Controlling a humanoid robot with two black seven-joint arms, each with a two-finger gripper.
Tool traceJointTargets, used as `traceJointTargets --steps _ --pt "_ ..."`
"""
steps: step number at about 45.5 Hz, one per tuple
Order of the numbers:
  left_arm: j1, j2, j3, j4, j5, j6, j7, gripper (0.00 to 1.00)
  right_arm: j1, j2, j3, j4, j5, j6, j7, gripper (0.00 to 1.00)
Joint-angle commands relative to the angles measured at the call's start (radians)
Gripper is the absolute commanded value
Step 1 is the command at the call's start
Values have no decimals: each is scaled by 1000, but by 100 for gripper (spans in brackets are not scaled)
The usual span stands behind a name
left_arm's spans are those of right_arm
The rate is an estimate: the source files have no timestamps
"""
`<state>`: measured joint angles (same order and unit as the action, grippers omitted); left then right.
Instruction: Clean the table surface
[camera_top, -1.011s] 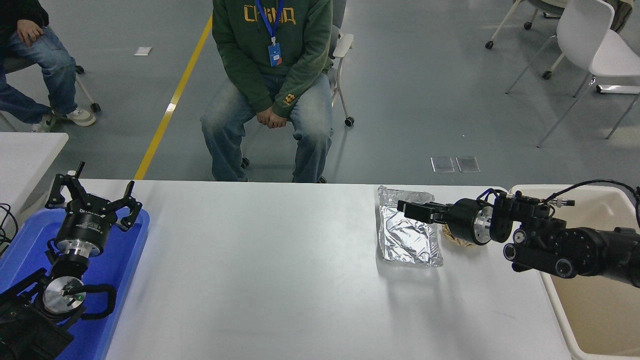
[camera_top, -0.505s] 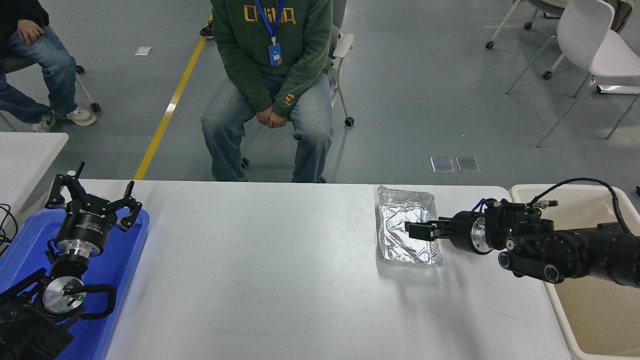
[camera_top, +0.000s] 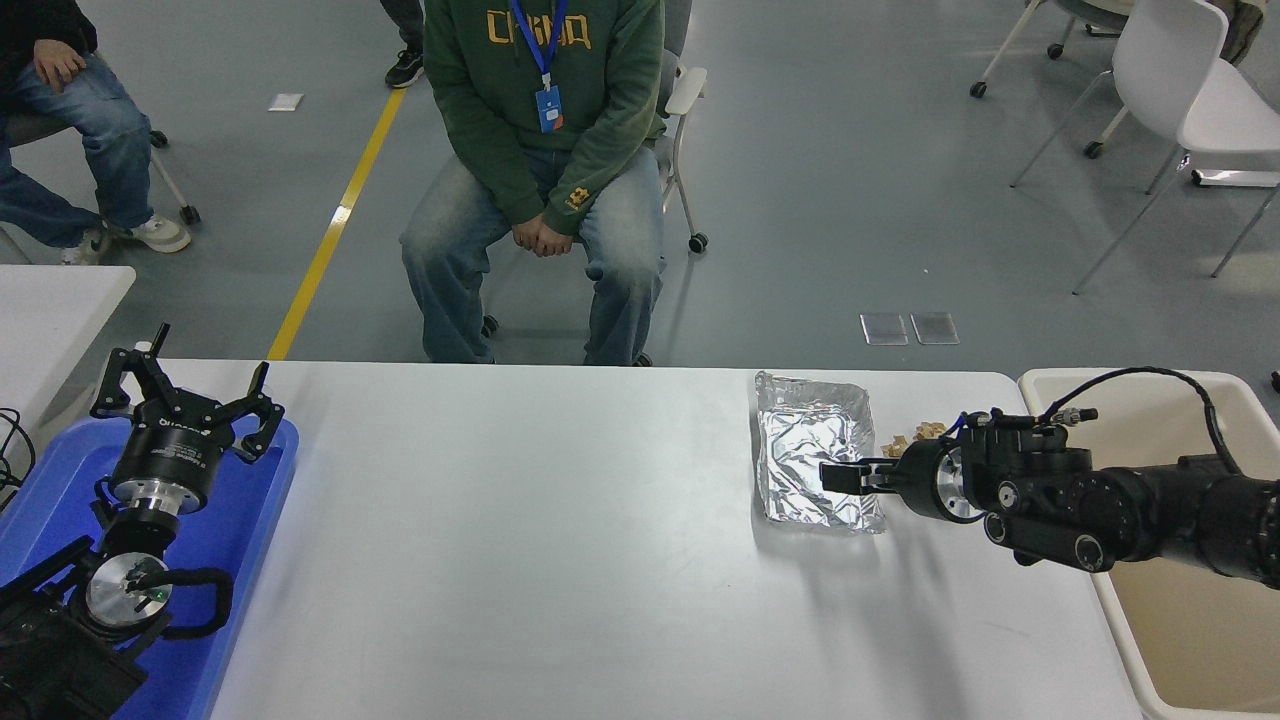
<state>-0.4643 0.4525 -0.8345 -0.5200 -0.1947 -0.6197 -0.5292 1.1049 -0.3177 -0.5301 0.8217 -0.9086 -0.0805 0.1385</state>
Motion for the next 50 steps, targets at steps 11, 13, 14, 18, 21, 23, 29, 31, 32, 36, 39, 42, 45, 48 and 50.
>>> traceJointTargets --steps 11,13,14,18,21,23,29,31,32,36,39,42,45,48,50 --pt "0 0 0 0 1 0 0 100 -45 66 -5 -131 16 50 -13 88" --pt "0 0 0 0 1 0 0 100 -46 66 -5 -145 16 53 -13 87" --pt "0 0 0 0 1 0 0 100 -46 66 -7 -150 16 54 -13 87" --pt "0 0 0 0 0 0 0 100 -50 66 -5 -157 16 71 -13 86" --pt "1 0 0 0 0 0 0 100 -51 68 -7 -159 13 73 -13 75" --pt "0 0 0 0 0 0 0 100 -50 68 -7 -159 8 74 -13 68" --pt "0 0 0 0 0 0 0 100 -48 77 -7 -159 5 111 -13 36" --pt "0 0 0 0 0 0 0 100 -45 78 -7 -159 4 119 -13 25" --pt "0 0 0 0 1 0 0 100 -42 78 -7 -159 5 122 -13 20" --pt "0 0 0 0 0 0 0 100 -33 77 -7 -159 5 143 -13 0" --pt "0 0 0 0 1 0 0 100 -27 75 -5 -159 16 157 -13 0" --pt "0 0 0 0 1 0 0 100 -19 74 -4 -159 17 163 -13 0" --pt "0 0 0 0 0 0 0 100 -16 71 2 -159 19 163 -13 0" --pt "0 0 0 0 0 0 0 100 -16 71 4 -158 19 163 -10 0" --pt "0 0 0 0 0 0 0 100 -16 69 8 -158 19 163 -8 0"
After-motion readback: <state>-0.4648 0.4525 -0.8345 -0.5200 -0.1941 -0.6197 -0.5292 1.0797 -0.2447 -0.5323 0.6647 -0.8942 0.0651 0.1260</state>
